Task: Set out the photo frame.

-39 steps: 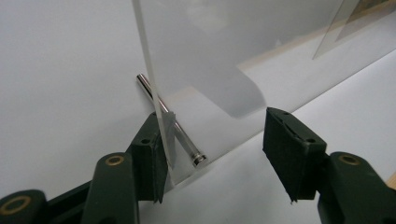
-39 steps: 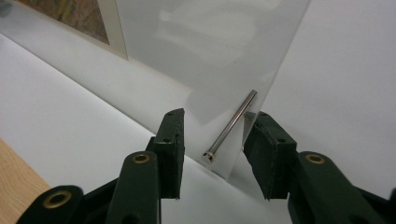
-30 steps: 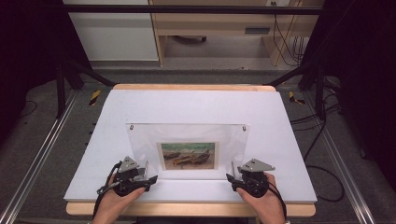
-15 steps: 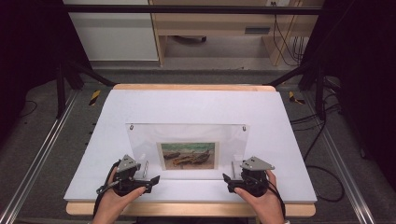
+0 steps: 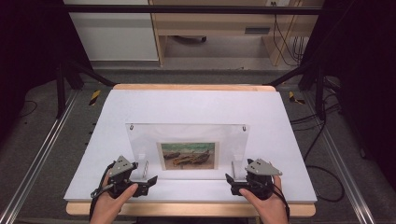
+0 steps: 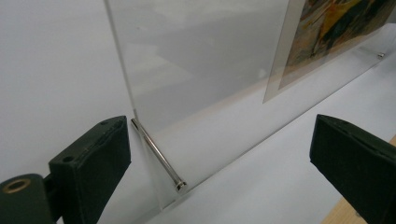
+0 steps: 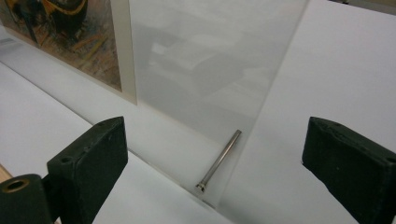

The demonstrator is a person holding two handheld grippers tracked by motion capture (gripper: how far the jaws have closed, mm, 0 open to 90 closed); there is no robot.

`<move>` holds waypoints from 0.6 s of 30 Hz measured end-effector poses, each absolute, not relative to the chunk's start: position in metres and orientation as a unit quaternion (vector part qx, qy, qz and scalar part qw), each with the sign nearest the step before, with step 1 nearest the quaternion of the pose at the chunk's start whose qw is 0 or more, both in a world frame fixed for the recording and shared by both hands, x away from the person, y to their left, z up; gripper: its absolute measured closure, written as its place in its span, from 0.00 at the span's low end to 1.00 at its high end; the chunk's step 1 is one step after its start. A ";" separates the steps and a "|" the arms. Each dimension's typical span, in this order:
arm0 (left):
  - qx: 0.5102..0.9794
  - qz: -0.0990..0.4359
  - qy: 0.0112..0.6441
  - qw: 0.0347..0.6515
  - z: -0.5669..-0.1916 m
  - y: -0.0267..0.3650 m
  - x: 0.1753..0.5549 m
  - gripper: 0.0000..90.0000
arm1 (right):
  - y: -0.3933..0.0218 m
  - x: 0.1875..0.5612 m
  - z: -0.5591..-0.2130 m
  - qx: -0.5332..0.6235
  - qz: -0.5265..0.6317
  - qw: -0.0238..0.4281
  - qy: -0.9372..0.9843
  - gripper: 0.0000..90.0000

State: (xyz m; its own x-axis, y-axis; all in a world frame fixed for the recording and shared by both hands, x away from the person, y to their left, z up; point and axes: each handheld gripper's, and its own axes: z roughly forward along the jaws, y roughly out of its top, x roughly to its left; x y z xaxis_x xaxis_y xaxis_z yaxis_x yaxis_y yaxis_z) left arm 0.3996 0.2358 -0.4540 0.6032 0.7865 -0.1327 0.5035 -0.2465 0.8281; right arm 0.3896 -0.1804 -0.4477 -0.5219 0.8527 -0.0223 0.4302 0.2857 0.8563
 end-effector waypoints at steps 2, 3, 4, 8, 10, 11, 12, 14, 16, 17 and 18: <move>0.768 0.158 0.419 0.457 -0.452 0.239 0.396 0.06 | -0.184 0.385 -0.446 0.423 0.428 0.252 0.758 0.08; 0.767 0.160 0.419 0.459 -0.450 0.242 0.393 0.06 | -0.187 0.383 -0.446 0.424 0.428 0.256 0.756 0.08; 0.766 0.163 0.418 0.460 -0.449 0.244 0.391 0.06 | -0.190 0.380 -0.445 0.427 0.429 0.256 0.754 0.08; 0.759 0.170 0.423 0.465 -0.445 0.256 0.384 0.06 | -0.198 0.371 -0.445 0.433 0.426 0.265 0.749 0.08; 0.759 0.174 0.420 0.466 -0.444 0.261 0.381 0.05 | -0.203 0.366 -0.445 0.436 0.425 0.270 0.746 0.08; 0.759 0.178 0.421 0.464 -0.443 0.263 0.381 0.05 | -0.205 0.365 -0.445 0.437 0.424 0.273 0.745 0.08; 0.757 0.182 0.422 0.465 -0.443 0.265 0.380 0.05 | -0.208 0.364 -0.445 0.438 0.424 0.275 0.743 0.08; 0.752 0.191 0.423 0.468 -0.441 0.269 0.379 0.05 | -0.212 0.363 -0.446 0.441 0.424 0.279 0.741 0.08; 0.748 0.205 0.425 0.467 -0.440 0.273 0.379 0.05 | -0.217 0.361 -0.446 0.446 0.424 0.283 0.736 0.08; 0.748 0.210 0.426 0.464 -0.440 0.275 0.379 0.05 | -0.219 0.360 -0.446 0.450 0.425 0.283 0.733 0.08; 0.746 0.216 0.427 0.463 -0.440 0.277 0.379 0.05 | -0.221 0.360 -0.447 0.452 0.425 0.283 0.731 0.08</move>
State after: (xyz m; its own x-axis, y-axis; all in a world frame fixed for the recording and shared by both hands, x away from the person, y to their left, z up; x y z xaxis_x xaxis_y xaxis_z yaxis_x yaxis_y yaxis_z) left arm 0.3792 0.2772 -0.4395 0.5415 0.8375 -0.0735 0.4384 -0.2067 0.8747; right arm 0.3602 -0.2214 -0.4470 -0.4303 0.9022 -0.0293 0.4207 0.2292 0.8778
